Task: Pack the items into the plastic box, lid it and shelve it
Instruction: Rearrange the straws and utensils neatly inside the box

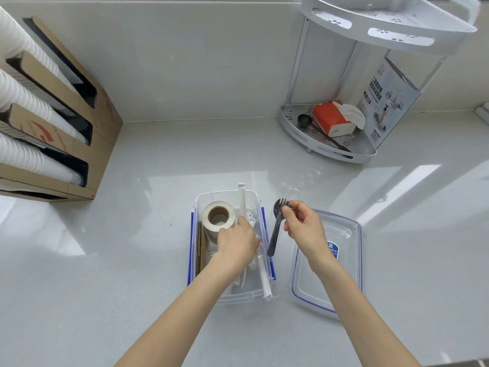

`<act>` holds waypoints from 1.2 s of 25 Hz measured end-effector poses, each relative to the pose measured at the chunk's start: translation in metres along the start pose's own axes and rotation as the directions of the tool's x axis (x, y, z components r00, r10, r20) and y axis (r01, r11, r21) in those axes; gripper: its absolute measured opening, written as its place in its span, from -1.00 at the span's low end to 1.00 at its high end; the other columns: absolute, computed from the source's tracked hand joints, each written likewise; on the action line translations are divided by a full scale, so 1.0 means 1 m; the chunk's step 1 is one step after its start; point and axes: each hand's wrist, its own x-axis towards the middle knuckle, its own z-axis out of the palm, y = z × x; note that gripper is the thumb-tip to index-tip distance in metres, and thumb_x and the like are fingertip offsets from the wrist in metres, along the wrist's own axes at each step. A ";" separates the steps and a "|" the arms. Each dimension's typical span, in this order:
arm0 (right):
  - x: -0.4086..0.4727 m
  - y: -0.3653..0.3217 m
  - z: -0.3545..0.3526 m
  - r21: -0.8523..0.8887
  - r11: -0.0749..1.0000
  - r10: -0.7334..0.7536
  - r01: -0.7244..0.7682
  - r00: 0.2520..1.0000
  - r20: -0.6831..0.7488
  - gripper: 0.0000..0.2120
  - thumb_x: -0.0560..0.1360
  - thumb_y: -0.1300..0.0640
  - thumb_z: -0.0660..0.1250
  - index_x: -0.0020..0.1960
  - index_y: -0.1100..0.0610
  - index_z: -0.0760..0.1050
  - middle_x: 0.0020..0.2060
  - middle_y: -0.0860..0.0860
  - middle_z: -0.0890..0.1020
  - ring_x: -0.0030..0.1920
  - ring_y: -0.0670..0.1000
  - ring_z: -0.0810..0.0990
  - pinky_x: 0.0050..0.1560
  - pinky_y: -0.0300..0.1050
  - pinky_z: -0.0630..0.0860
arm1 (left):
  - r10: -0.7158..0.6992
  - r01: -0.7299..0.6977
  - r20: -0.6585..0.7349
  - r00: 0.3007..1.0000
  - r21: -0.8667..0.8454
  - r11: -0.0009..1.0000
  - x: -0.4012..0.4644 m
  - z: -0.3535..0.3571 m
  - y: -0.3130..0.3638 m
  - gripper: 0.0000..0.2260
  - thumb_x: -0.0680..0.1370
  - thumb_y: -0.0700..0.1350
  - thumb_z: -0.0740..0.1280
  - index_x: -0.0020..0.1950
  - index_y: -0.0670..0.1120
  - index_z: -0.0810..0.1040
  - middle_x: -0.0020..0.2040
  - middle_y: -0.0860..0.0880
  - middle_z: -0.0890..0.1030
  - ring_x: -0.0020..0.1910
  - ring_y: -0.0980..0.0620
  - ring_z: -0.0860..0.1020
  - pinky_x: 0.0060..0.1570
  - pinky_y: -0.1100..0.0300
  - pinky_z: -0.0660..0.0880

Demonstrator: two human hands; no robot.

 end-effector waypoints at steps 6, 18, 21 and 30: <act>0.002 0.004 -0.001 0.012 0.999 0.050 -0.050 0.999 0.011 -0.90 0.55 0.19 0.19 -0.11 0.10 0.45 -0.41 -0.06 0.48 -0.42 -0.10 0.41 -0.30 -0.28 0.34 | -0.076 0.152 0.274 0.959 -0.270 0.951 0.018 -0.003 -0.004 -0.55 0.52 -0.11 0.20 0.28 -0.39 0.23 0.25 -0.30 0.46 0.21 -0.24 0.47 0.06 0.03 0.43; -0.009 0.001 0.011 0.257 0.911 0.264 -0.324 0.934 0.242 -0.79 0.57 0.24 0.14 -0.23 0.14 0.42 -0.34 0.02 0.44 -0.37 -0.09 0.42 -0.15 -0.06 0.58 | 0.019 0.289 0.475 0.880 -0.566 0.772 0.029 -0.009 -0.009 -0.83 0.49 -0.12 0.25 -0.03 -0.19 0.36 -0.24 -0.05 0.42 -0.13 -0.04 0.43 -0.10 0.19 0.44; -0.010 0.002 0.010 0.271 0.900 0.278 -0.341 0.928 0.247 -0.78 0.57 0.24 0.14 -0.24 0.14 0.42 -0.34 0.03 0.44 -0.36 -0.08 0.41 -0.15 -0.07 0.57 | 0.011 0.332 0.492 0.870 -0.604 0.725 0.028 -0.007 -0.011 -0.88 0.47 -0.11 0.27 -0.18 -0.14 0.37 -0.25 -0.04 0.38 -0.20 0.00 0.39 -0.14 0.18 0.40; -0.010 0.007 0.007 0.287 0.888 0.297 -0.359 0.925 0.238 -0.78 0.57 0.22 0.14 -0.22 0.13 0.46 -0.33 0.02 0.47 -0.35 -0.08 0.44 -0.06 -0.04 0.58 | 0.090 0.365 0.468 0.879 -0.783 0.503 0.025 -0.007 -0.018 -0.75 0.39 -0.18 0.31 0.02 -0.27 0.47 -0.14 -0.14 0.53 -0.13 -0.08 0.50 -0.03 0.06 0.48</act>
